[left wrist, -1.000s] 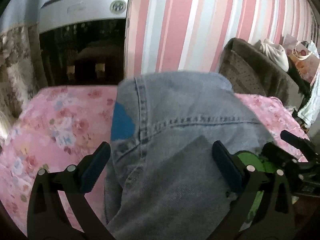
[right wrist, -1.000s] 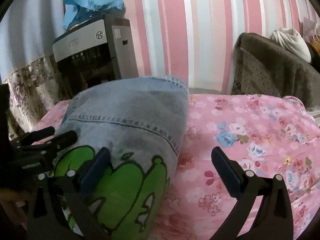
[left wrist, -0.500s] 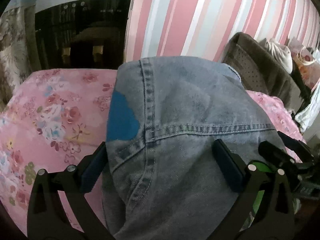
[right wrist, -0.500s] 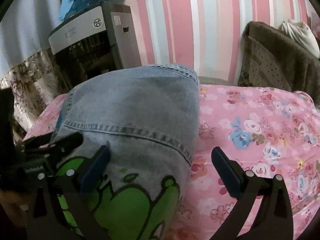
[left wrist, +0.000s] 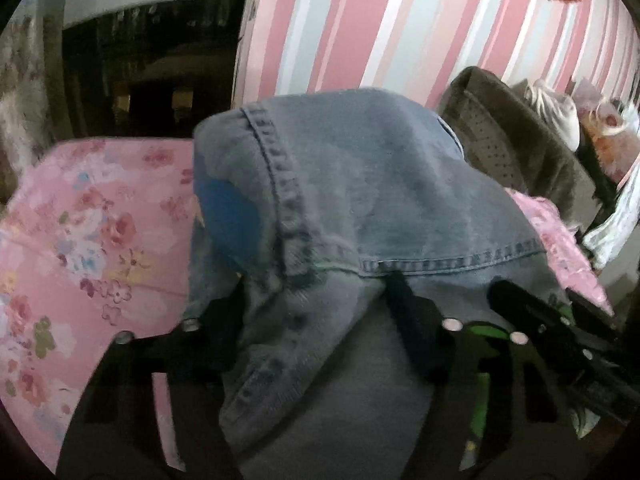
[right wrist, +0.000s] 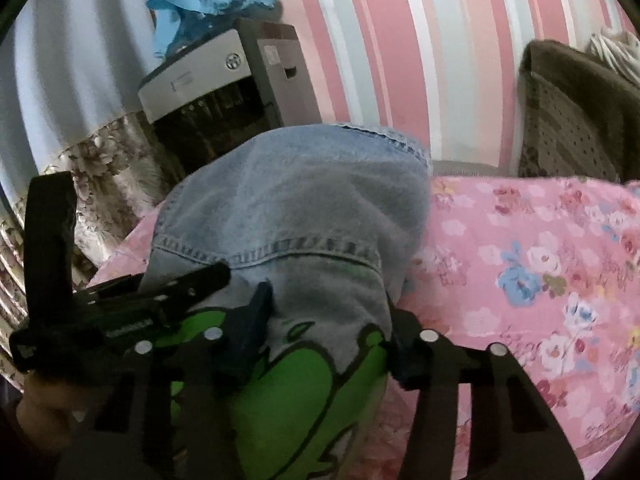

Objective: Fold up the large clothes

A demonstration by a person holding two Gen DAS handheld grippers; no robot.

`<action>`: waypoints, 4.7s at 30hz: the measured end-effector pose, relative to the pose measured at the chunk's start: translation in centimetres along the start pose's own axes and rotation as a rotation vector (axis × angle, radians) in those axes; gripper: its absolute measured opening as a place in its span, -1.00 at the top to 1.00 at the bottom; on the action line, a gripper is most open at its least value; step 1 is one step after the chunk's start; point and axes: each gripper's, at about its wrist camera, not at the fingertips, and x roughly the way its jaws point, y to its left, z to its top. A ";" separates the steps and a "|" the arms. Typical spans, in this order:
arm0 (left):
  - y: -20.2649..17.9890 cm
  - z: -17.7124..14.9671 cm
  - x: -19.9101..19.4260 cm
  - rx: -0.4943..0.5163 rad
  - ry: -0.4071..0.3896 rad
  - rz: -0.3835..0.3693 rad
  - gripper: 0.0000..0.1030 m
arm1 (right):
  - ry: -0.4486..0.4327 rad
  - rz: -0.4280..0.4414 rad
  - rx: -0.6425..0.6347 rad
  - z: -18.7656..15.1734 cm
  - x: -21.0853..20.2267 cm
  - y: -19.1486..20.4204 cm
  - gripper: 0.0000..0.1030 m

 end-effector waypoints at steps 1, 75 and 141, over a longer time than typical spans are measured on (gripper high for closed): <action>-0.5 0.1 -0.2 0.009 -0.009 0.008 -0.05 | -0.013 0.007 0.003 0.3 -0.4 -0.2 0.06; -11.6 -10.1 -17.0 0.066 -0.353 0.280 -0.94 | -0.320 -0.391 -0.045 -7.8 -22.8 -8.2 -0.96; -12.0 -10.0 -18.2 0.063 -0.365 0.201 -0.94 | -0.310 -0.391 -0.039 -7.8 -22.6 -8.7 -0.96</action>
